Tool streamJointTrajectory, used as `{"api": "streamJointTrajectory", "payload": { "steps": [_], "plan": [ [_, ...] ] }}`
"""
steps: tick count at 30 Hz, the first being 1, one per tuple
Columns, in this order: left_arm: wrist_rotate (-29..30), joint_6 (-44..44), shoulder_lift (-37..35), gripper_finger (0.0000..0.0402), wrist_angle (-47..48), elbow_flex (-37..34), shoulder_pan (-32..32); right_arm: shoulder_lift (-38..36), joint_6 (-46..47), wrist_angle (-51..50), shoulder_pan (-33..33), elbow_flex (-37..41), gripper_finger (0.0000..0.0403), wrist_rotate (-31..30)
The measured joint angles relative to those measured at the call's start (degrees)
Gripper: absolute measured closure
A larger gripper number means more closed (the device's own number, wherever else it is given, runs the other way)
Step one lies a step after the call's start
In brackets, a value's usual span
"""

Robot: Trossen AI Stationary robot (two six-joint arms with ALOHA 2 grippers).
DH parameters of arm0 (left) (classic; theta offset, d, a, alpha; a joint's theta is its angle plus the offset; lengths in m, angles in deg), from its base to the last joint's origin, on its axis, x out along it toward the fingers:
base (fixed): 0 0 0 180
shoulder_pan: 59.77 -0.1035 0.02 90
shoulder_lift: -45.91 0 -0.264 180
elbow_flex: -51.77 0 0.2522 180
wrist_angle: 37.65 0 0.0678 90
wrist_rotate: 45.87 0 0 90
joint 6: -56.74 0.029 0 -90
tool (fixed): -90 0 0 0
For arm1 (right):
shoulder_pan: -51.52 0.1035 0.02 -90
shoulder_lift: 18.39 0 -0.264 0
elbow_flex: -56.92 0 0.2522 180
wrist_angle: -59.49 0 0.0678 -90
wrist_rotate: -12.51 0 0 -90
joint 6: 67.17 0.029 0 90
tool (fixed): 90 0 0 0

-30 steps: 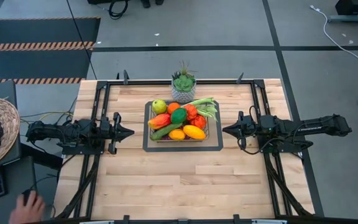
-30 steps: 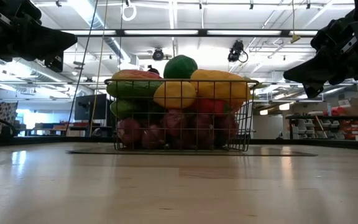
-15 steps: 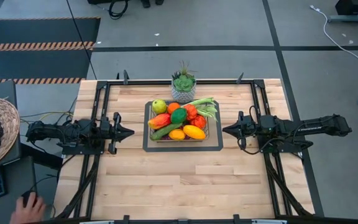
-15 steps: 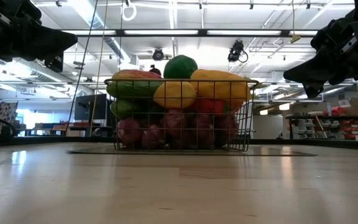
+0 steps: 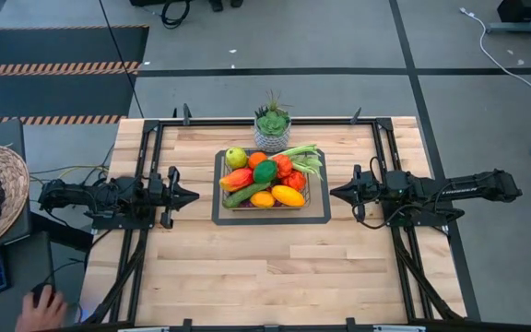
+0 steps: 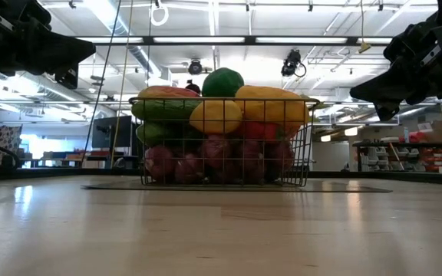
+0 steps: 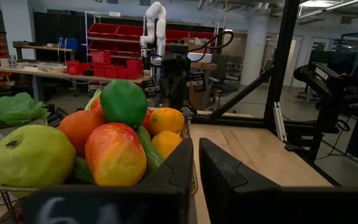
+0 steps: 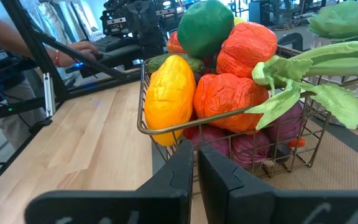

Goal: Build produce basket
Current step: Return to Home Position

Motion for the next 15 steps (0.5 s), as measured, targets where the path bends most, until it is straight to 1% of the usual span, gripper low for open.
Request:
{"api": "streamJointTrajectory", "payload": {
  "steps": [8,15],
  "plan": [
    [0.01,0.0,0.0,0.0378,0.0,0.0,-0.01,0.0,-0.01,0.0,0.01,0.0,0.0373,0.0],
    [0.0,-0.02,0.0,0.0369,0.0,0.0,0.0,0.01,-0.01,0.0,0.02,0.0,0.0373,0.0]
  ]
}}
